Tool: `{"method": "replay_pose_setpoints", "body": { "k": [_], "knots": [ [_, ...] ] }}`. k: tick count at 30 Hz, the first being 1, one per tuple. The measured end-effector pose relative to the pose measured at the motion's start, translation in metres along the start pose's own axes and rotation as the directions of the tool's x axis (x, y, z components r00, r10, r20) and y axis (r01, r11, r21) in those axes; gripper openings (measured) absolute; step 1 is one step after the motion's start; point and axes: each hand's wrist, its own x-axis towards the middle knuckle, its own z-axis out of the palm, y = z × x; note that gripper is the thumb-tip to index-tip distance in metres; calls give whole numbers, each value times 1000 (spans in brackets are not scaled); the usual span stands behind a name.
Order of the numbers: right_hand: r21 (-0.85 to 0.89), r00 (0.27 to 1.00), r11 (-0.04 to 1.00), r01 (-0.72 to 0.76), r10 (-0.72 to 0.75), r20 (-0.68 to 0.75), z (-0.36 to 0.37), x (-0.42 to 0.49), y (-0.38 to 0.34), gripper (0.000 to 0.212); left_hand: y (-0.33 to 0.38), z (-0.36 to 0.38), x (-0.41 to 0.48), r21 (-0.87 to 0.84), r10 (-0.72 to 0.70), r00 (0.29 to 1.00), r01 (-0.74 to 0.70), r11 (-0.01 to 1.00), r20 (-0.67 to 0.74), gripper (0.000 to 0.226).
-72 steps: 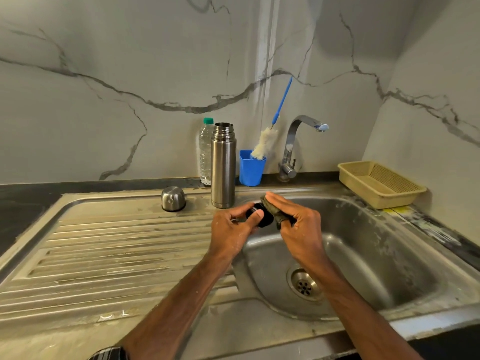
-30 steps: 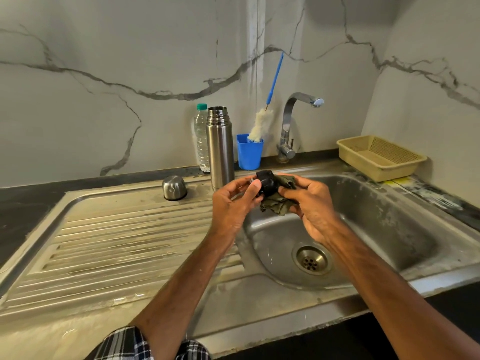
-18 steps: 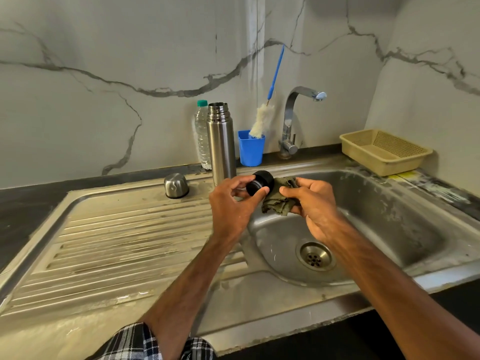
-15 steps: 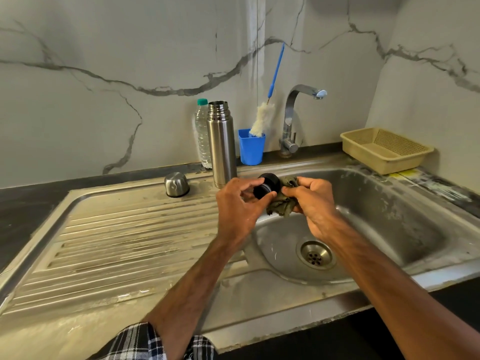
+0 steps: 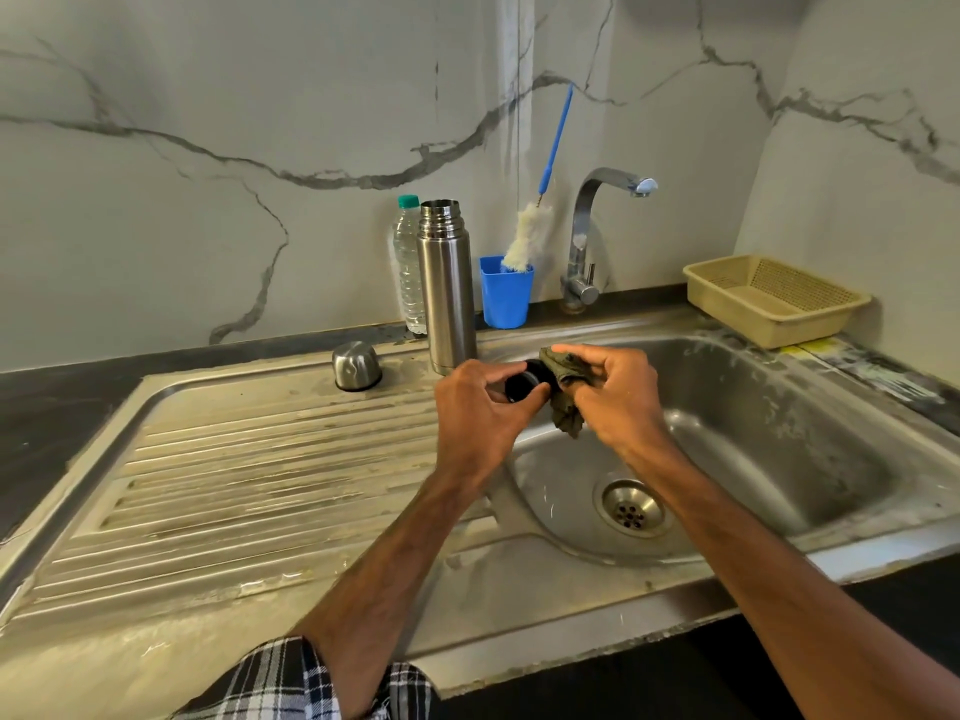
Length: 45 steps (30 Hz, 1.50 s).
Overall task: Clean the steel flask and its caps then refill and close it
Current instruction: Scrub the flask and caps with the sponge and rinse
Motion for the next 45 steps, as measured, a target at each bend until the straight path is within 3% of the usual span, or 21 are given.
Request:
{"method": "replay_pose_setpoints", "body": {
  "k": [3,6,9,12,15,24,28,32,36,40,45],
  "knots": [
    [-28,997,997,65,-64,46,0,-4,-3,48,-2,-4,2,-1,-59,998,59,998,8,45],
    [-10,999,999,40,-40,22,-2,2,2,46,2,-1,1,-84,-91,995,95,992,44,40],
    [46,999,999,0,-3,54,-5,7,4,44,-6,0,5,-199,-244,964,260,945,103,34],
    [64,996,997,35,-40,79,-8,2,1,50,-13,-6,9,-458,-451,857,515,725,249,32],
    [99,997,994,40,-46,60,-10,3,2,49,-2,-10,8,-588,-462,791,609,532,402,34],
    [70,996,993,92,-92,4,-7,0,-3,53,0,-8,12,-698,-568,720,640,322,398,13],
    [3,995,995,103,-103,19,-3,-4,-2,57,3,-4,10,-716,-585,726,617,325,360,12],
    [-15,985,985,170,-170,21,-1,-5,0,56,3,-5,11,-750,-646,688,608,262,332,7],
    [16,993,993,118,-118,-15,1,2,4,54,6,2,9,-743,-624,692,619,254,364,15],
    [24,985,985,170,-171,15,1,-5,3,59,0,-1,12,-744,-621,706,606,282,340,19],
    [25,967,968,250,-248,-58,-5,2,6,55,1,-4,11,-678,-503,770,612,408,393,27]
  ]
}}
